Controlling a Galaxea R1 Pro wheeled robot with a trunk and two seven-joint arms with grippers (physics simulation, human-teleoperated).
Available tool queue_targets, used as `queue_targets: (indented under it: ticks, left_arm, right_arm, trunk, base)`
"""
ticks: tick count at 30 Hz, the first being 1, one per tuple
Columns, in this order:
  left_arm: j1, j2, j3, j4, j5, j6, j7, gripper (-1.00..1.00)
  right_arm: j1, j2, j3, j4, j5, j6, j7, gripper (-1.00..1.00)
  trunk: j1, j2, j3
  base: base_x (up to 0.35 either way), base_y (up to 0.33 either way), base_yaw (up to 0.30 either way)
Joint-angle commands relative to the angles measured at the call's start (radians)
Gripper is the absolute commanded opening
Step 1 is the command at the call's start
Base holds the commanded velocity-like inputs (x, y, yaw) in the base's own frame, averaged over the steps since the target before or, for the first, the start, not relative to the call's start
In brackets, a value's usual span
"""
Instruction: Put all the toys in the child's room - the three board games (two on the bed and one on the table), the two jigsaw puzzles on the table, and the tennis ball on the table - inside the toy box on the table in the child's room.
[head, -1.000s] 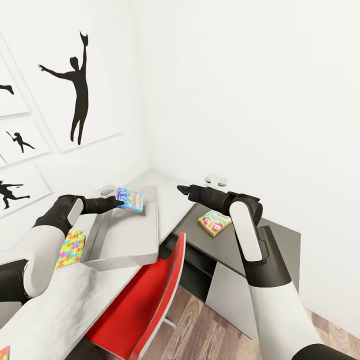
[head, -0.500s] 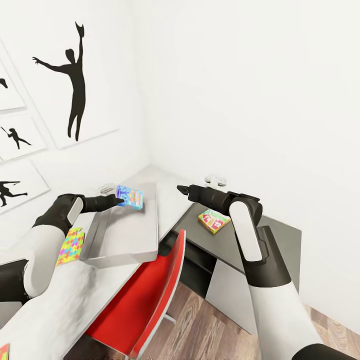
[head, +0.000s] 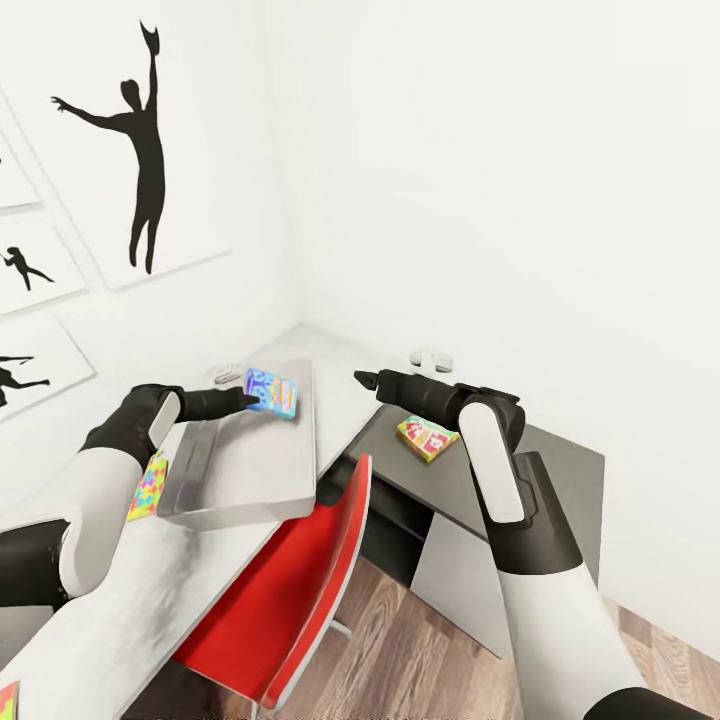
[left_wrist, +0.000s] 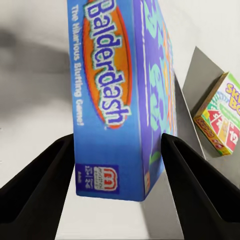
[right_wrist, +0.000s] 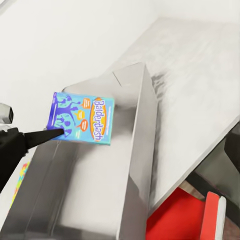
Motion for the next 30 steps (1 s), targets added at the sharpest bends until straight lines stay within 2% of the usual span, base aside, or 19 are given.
queue_targets:
  ticks: [1,7,18,26,30]
  left_arm:
    - [-0.001,-0.001,-0.009,0.0,0.006,0.008,0.0,-1.0]
    - [-0.001,-0.002,-0.031,-0.002,0.006,0.006,0.0,-1.0]
    - [-0.001,-0.004,-0.034,-0.014,0.006,0.005,0.002,-1.0]
    - [-0.002,-0.006,-0.034,-0.016,0.004,-0.018,0.013,-1.0]
    - [-0.002,-0.017,-0.035,-0.016,0.003,-0.035,0.014,-1.0]
  right_arm:
    - [-0.001,0.0,0.0,-0.001,-0.01,0.003,-0.01,1.0]
    - [-0.001,0.0,0.0,-0.001,-0.009,0.003,-0.01,1.0]
    - [-0.001,0.0,0.0,-0.001,-0.009,0.003,-0.01,1.0]
    - [0.0,0.0,0.001,-0.002,-0.007,0.003,-0.009,1.0]
    - [0.0,-0.001,0.001,-0.002,-0.006,0.004,-0.009,1.0]
  trunk:
    - [0.001,-0.002,-0.004]
    - [0.001,-0.002,-0.014]
    - [0.001,-0.002,-0.031]
    - [0.001,-0.002,-0.033]
    - [0.001,-0.002,-0.033]
  base:
    - [0.0,0.0,0.0]
    - [0.0,0.0,0.0]
    - [0.0,0.0,0.0]
    - [0.0,0.0,0.0]
    - [0.0,0.0,0.0]
